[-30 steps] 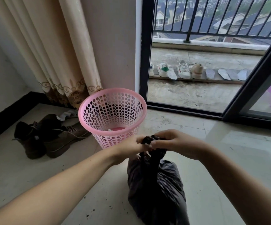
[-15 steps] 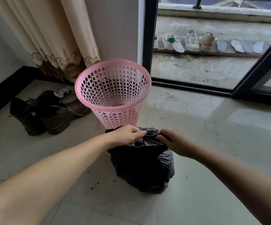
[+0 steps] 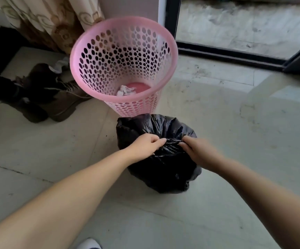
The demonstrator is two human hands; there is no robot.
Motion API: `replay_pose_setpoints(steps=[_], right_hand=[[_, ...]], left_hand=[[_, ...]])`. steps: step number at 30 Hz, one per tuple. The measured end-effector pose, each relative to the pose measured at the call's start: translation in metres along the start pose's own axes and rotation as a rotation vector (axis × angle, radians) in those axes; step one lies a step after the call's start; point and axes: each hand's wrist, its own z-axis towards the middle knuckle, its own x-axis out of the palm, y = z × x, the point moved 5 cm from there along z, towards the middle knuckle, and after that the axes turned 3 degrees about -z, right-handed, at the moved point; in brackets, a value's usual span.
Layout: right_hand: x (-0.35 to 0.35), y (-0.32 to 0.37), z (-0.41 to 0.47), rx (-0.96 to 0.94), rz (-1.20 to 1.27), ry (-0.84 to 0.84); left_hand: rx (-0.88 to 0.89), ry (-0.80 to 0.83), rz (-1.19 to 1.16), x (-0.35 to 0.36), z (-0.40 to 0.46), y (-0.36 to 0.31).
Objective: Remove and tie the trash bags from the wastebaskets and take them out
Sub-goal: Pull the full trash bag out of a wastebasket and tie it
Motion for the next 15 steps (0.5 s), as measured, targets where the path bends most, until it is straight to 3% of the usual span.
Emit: replay_pose_setpoints(steps=[6, 15], right_hand=[[-0.043, 0.039, -0.062, 0.06, 0.086, 0.092], [-0.198, 0.118, -0.149, 0.105, 0.104, 0.173]], left_hand=[[-0.105, 0.073, 0.019, -0.003, -0.072, -0.048], [-0.14, 0.093, 0.023, -0.058, -0.192, -0.195]])
